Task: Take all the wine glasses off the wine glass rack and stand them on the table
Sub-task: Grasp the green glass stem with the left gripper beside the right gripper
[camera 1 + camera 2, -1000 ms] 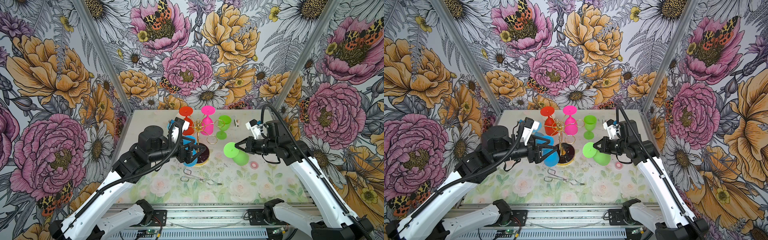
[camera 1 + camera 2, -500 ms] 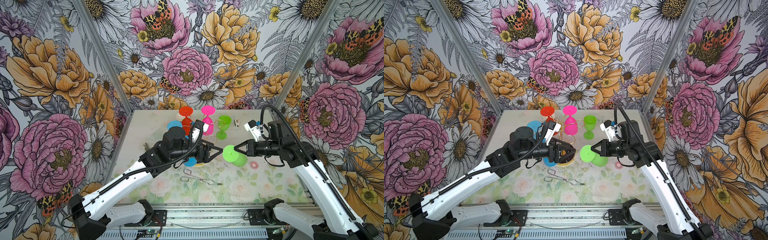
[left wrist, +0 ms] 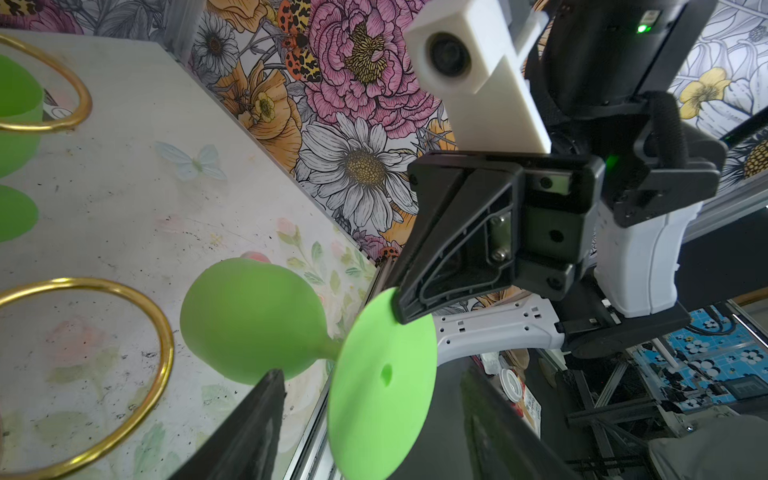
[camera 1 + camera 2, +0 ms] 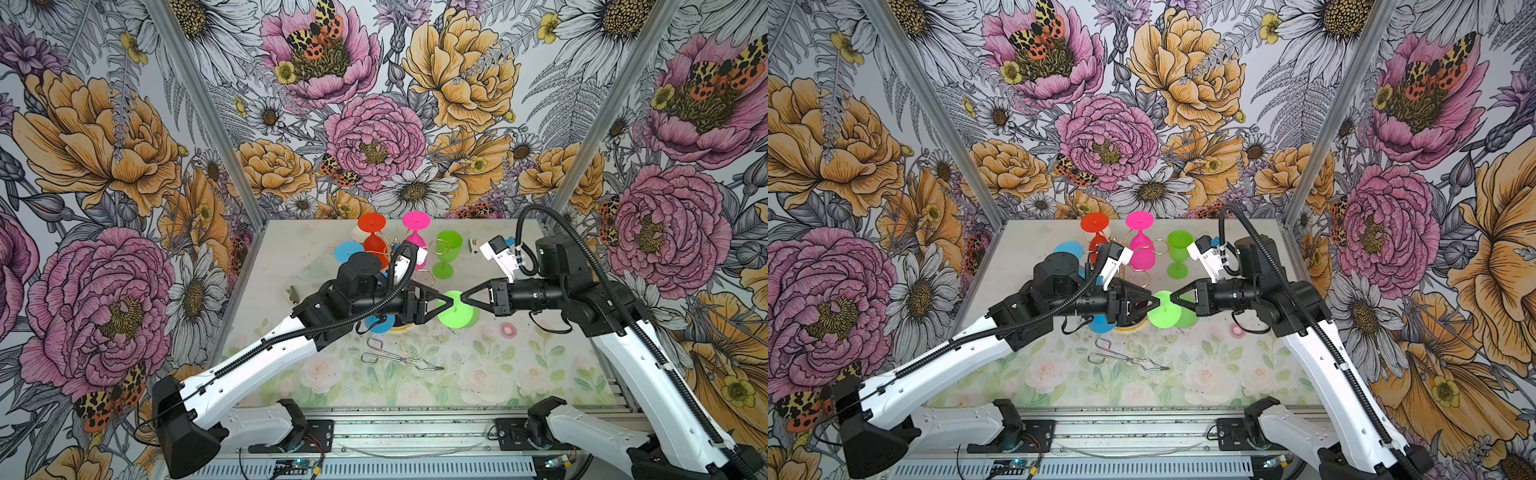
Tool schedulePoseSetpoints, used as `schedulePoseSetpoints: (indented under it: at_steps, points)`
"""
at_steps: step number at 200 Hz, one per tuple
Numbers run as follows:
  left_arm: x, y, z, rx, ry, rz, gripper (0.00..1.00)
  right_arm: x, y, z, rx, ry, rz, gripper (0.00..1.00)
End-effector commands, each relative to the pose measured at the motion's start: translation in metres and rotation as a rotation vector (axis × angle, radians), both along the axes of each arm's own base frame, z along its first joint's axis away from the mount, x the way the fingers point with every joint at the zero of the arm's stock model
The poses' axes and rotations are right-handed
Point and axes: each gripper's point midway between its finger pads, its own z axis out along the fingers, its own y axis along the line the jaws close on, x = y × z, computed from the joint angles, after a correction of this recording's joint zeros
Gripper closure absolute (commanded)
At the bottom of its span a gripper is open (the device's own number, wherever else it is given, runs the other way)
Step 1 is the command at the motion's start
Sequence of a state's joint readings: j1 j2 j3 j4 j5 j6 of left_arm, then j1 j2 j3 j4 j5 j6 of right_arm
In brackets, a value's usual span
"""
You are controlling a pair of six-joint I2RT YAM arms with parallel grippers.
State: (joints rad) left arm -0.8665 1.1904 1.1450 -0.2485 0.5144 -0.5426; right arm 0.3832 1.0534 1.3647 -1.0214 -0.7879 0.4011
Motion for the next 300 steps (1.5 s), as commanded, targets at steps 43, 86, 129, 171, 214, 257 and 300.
schedulePoseSetpoints:
  at_steps: [43,86,129,171,214,257,300]
  points:
    - [-0.017,-0.007,-0.005,-0.011,0.058,-0.102,0.42,0.004,0.001,0.018,0.002,-0.081,0.006,1.00]
    - [-0.019,-0.011,-0.010,-0.005,0.086,-0.135,0.55,0.009,0.000,0.017,-0.012,-0.092,-0.013,1.00]
    - [-0.018,-0.014,-0.011,-0.004,0.100,-0.150,0.67,0.011,-0.001,0.017,-0.012,-0.098,-0.020,1.00]
    - [-0.016,-0.012,-0.011,-0.011,0.113,-0.150,0.83,0.012,-0.002,0.015,-0.022,-0.103,-0.030,1.00]
    - [-0.015,-0.014,-0.012,-0.017,0.126,-0.162,0.88,0.012,-0.004,0.016,-0.025,-0.110,-0.039,1.00]
    - [-0.014,-0.015,-0.010,-0.033,0.129,-0.171,0.91,0.011,-0.007,0.018,-0.032,-0.128,-0.057,1.00]
    - [-0.014,-0.018,-0.013,-0.038,0.140,-0.190,0.93,0.008,-0.009,0.022,-0.027,-0.143,-0.060,0.92]
